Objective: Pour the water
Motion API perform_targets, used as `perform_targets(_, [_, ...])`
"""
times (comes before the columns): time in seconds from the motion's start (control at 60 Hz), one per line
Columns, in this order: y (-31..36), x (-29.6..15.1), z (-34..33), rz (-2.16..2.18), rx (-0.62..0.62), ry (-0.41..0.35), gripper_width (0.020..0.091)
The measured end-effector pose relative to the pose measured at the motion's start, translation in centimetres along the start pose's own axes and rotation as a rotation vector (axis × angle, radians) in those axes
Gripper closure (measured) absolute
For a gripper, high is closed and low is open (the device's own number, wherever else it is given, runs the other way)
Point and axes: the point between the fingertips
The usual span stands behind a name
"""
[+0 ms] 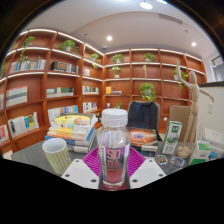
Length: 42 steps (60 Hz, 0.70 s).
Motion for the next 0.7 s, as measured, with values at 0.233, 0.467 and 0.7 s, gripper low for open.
perform_targets(0.233, [-0.1, 0.1, 0.1, -0.024, 0.040, 0.002, 0.0752])
perform_targets(0.467, [-0.5, 0.6, -0.5, 0.047, 0.064, 0.027, 0.0523])
perform_targets(0.7, [-1.3, 0.9, -7.1, 0.089, 0.144, 0.021, 0.0303])
Point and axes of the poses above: the point between the fingertips, and its own axes, seen from behind it with the camera up: y to the left, x down, z forward, the way the camera looks, and after that the axes turned 10 degrees about z, right-handed
